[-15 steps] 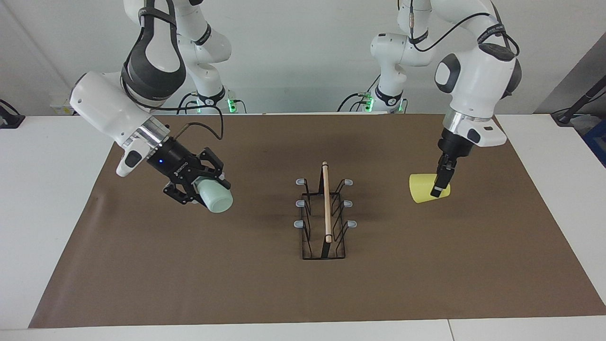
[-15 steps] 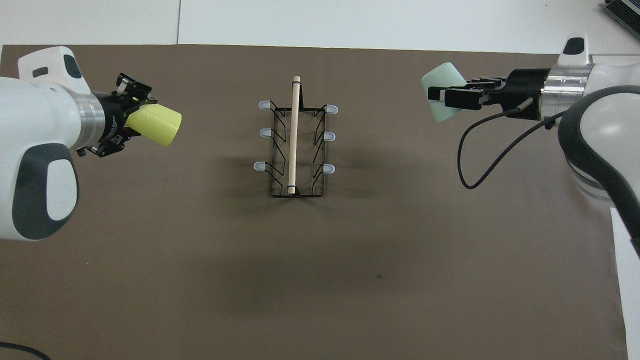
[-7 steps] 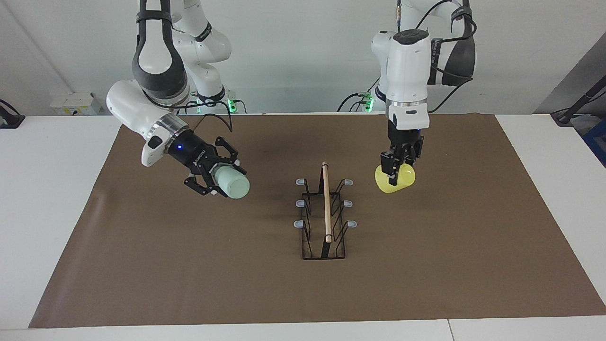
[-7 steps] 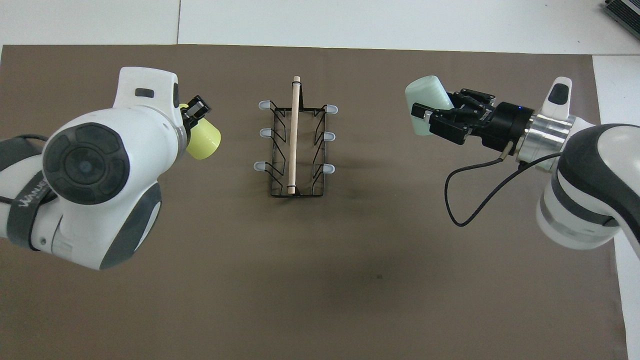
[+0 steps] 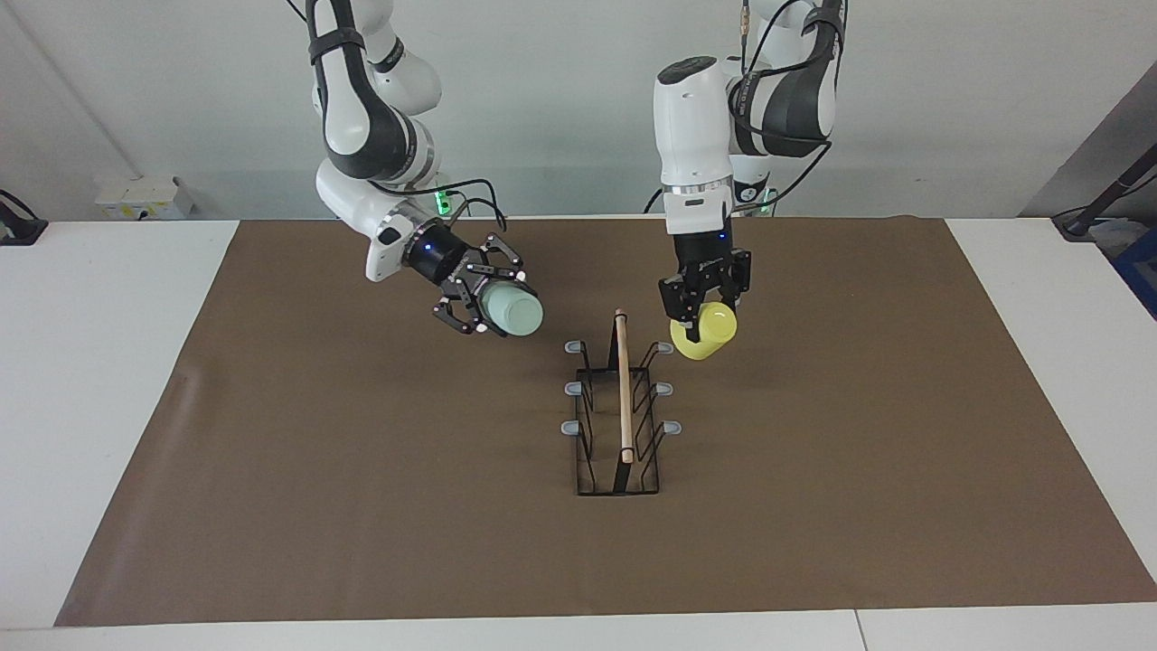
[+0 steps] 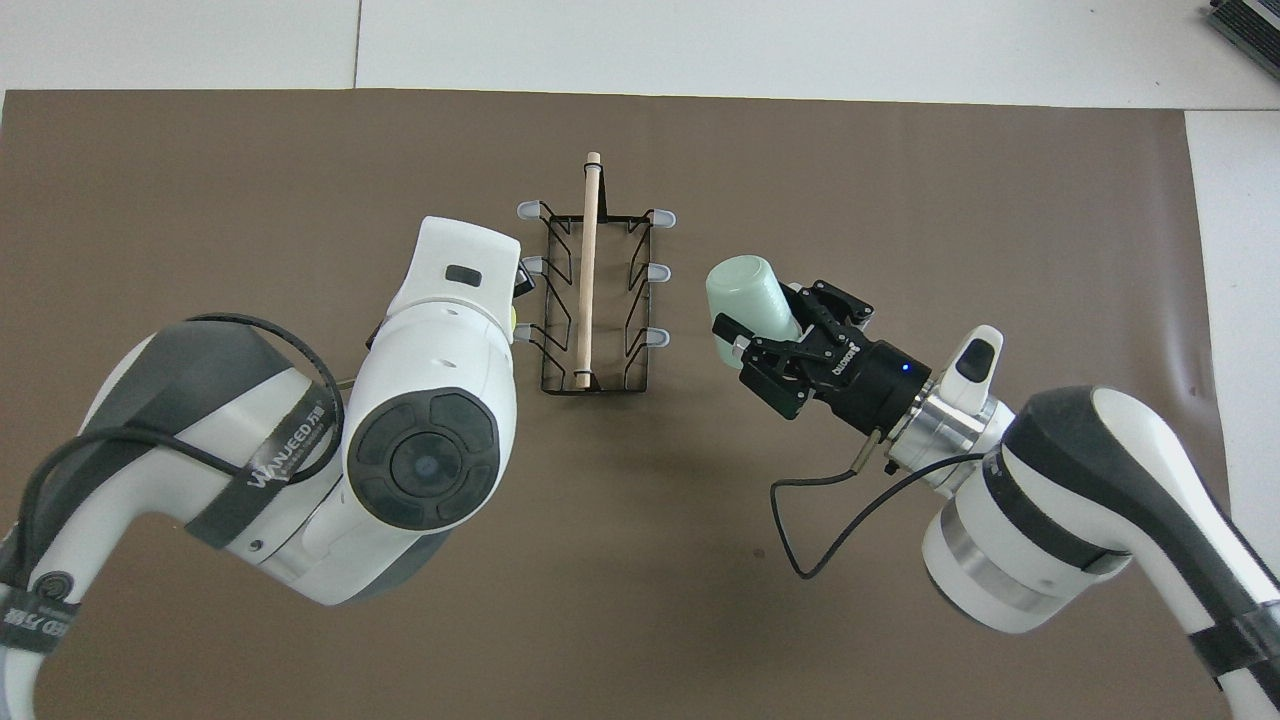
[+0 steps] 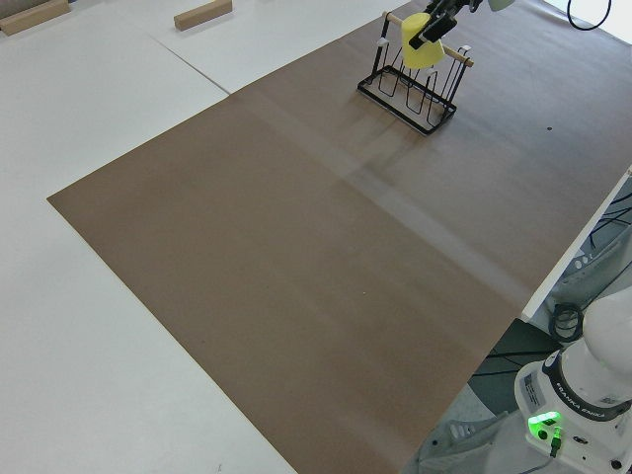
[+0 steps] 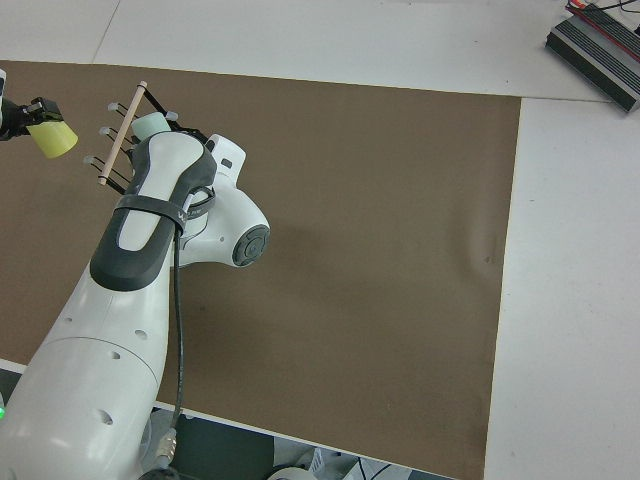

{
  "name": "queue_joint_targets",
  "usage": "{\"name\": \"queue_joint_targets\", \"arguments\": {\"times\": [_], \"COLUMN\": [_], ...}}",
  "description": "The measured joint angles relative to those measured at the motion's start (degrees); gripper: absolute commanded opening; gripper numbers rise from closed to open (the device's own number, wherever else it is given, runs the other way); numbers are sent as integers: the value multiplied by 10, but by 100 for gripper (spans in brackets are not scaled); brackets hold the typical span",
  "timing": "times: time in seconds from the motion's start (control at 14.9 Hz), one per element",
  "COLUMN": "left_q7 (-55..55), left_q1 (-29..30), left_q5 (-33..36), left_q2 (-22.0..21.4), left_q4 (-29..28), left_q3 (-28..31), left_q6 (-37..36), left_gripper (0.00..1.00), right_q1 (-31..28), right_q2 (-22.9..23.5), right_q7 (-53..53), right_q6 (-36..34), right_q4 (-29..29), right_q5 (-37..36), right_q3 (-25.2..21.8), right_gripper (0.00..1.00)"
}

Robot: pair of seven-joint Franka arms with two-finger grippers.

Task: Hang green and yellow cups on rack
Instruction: 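Carry both cups to the rack hooks with both grippers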

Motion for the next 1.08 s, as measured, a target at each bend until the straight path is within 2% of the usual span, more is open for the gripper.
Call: {"name": "queue_joint_targets", "arguments": {"times": [0.2, 0.47, 0.81, 0.88, 1.01, 1.08], "left_q7": [-60, -138, -149, -150, -150, -150], "left_q1": [-12, -28, -32, -32, -32, -32], "left_q5": [31, 62, 63, 63, 63, 63], "left_q2": [0, 1, 0, 0, 0, 0], "left_q4": [-22, -57, -89, -94, -99, -100], "left_q3": [0, -1, -1, -1, 0, 1], "left_q6": [27, 67, 103, 111, 123, 126], "left_gripper": [0, 0, 0, 12, 21, 52], "right_q1": [17, 16, 20, 25, 29, 29], "right_q2": [3, 51, 88, 99, 124, 135], "right_q7": [-105, -210, -220, -220, -222, -224], "right_q6": [-22, -125, -150, -164, -179, -182], "right_q4": [-22, -25, 6, 11, 24, 30], "right_q5": [101, 185, 193, 193, 193, 193], "right_q3": [1, -2, -1, -1, 0, 0], "right_gripper": [0, 0, 0, 0, 0, 0]}}
